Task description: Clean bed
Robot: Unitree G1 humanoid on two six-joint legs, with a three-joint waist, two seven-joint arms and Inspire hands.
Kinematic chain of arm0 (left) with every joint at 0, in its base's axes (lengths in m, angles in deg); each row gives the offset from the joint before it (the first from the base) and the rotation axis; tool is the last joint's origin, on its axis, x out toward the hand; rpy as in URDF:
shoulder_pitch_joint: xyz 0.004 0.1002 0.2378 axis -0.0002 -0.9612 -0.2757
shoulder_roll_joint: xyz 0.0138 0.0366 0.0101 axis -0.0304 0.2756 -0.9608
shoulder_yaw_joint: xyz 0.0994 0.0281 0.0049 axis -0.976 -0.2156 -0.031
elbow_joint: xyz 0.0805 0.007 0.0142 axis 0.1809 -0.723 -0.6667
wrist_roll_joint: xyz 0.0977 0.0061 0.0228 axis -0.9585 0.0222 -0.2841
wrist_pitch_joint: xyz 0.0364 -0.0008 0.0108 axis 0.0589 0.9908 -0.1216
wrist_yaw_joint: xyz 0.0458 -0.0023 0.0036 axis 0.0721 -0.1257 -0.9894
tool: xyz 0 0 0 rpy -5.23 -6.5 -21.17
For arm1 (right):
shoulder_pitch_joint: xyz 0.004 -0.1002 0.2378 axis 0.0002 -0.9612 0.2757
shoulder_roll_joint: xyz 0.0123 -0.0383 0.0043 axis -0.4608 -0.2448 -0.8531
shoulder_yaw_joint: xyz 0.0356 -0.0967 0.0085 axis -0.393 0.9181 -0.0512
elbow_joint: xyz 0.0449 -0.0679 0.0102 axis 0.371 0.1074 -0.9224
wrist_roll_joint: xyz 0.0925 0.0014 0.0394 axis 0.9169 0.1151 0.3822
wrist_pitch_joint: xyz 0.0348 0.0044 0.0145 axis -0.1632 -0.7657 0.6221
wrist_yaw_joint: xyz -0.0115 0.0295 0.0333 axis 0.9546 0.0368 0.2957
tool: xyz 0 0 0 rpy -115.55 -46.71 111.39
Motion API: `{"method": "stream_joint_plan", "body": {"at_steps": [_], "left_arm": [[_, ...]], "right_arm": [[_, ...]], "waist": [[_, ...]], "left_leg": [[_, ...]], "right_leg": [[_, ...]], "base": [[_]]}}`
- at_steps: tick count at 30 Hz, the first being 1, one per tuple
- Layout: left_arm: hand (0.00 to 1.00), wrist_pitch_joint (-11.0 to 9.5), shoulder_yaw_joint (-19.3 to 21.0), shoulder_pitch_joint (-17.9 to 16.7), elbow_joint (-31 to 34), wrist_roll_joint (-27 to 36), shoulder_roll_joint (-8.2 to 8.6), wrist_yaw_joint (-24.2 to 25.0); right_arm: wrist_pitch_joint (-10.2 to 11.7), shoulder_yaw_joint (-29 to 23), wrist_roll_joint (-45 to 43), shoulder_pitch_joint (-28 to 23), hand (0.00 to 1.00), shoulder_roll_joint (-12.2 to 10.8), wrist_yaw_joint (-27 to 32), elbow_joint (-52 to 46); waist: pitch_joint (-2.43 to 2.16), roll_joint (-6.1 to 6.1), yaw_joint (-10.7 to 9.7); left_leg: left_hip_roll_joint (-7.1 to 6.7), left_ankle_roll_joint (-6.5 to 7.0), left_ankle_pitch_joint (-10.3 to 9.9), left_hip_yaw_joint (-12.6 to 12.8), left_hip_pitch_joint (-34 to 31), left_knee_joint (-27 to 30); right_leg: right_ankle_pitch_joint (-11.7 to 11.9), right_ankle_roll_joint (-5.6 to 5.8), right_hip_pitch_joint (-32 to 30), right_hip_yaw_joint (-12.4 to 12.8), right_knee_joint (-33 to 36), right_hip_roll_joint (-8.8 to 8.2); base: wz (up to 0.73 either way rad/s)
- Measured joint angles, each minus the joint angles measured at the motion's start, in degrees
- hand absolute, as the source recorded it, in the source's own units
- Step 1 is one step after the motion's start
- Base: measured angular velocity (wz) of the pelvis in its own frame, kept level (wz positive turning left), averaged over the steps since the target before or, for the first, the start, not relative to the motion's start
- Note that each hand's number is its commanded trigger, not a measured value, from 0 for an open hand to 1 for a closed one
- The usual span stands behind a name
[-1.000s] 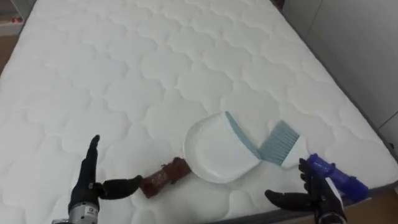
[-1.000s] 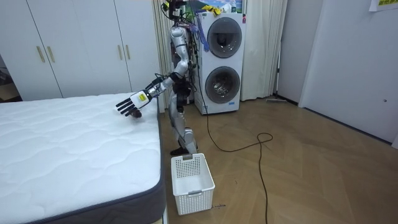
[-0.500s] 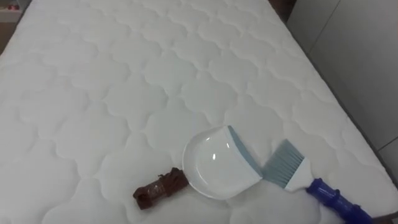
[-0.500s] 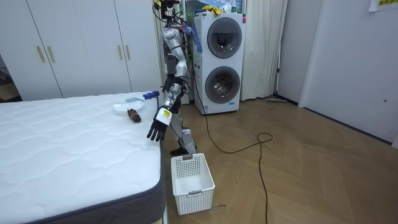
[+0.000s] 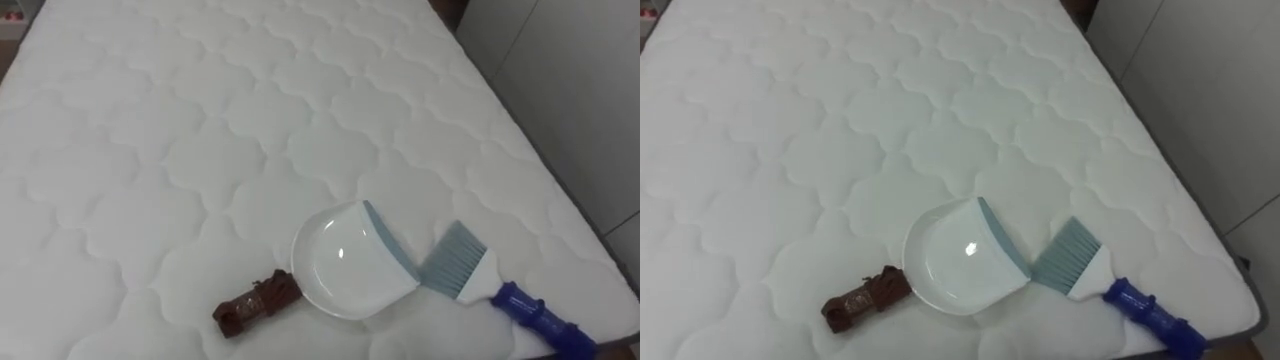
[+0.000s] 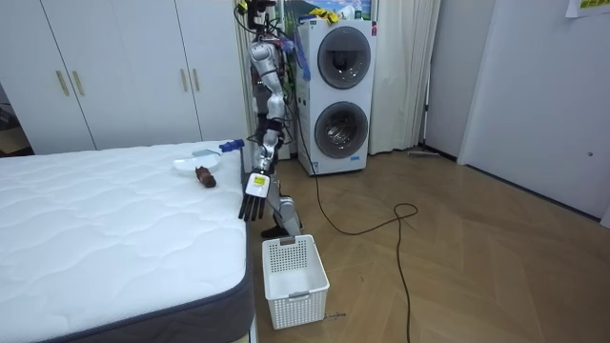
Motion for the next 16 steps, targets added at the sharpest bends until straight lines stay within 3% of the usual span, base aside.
{"method": "stream_joint_plan", "body": {"at_steps": [6, 10, 16], "left_arm": [[0.00, 2.9, -0.1, 2.5, -1.9, -1.1, -0.23, 3.5], [0.00, 3.4, 0.0, 2.6, -2.4, 3.1, -0.72, 4.0], [0.00, 3.2, 0.2, 2.8, -2.4, 9.9, -0.90, 4.8]], "right_arm": [[-1.3, 3.9, -2.1, 1.3, 0.00, -1.2, -6.2, 0.4], [-2.8, 4.0, -2.5, 2.3, 0.00, -1.0, -9.7, 0.5], [-3.5, 4.0, -1.1, 2.3, 0.00, -1.0, -10.3, 0.8]], "waist": [[-0.14, 0.26, -0.3], [-0.18, -0.05, -0.8], [-0.22, -0.09, -0.8]], "left_leg": [[-0.13, 0.00, 0.0, 0.8, -0.7, 0.0], [-0.15, 0.01, 0.0, 1.8, -1.0, 0.3], [-0.25, 0.02, 0.0, 2.9, -1.0, 0.1]], "right_leg": [[0.6, 0.04, -1.2, 0.3, 0.4, -0.07], [1.0, -0.12, -1.9, 0.9, 0.8, 0.03], [1.6, 0.00, -2.4, 1.9, 0.8, 0.20]], "base": [[-0.04], [-0.14], [-0.10]]}}
